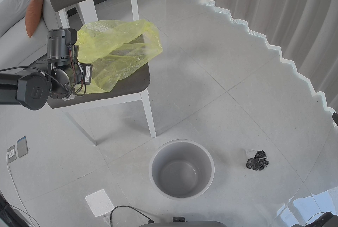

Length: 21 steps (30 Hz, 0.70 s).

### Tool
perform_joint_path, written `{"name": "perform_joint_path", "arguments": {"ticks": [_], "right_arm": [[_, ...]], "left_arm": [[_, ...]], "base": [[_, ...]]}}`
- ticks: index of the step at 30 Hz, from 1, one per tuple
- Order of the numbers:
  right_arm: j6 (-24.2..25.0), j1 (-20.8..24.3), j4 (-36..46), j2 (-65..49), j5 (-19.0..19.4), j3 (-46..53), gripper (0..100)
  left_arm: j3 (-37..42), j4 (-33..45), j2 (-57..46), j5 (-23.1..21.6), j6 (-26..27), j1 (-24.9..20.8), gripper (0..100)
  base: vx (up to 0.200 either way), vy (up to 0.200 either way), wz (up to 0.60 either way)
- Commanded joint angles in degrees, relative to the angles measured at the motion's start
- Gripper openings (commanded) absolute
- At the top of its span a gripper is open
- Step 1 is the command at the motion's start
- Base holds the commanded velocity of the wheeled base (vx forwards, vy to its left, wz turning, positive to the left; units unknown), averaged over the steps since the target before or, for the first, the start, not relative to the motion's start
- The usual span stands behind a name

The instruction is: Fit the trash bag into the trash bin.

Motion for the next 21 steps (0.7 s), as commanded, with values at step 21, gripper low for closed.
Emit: {"name": "perform_joint_path", "arguments": {"ticks": [21], "right_arm": [[2.0, 7.4, -4.5, 20.2, 7.4, -11.2, 100]], "left_arm": [[-6.1, 19.5, -24.2, -21.5, 15.5, -21.2, 0]], "base": [[0.000, 0.000, 0.00]]}}
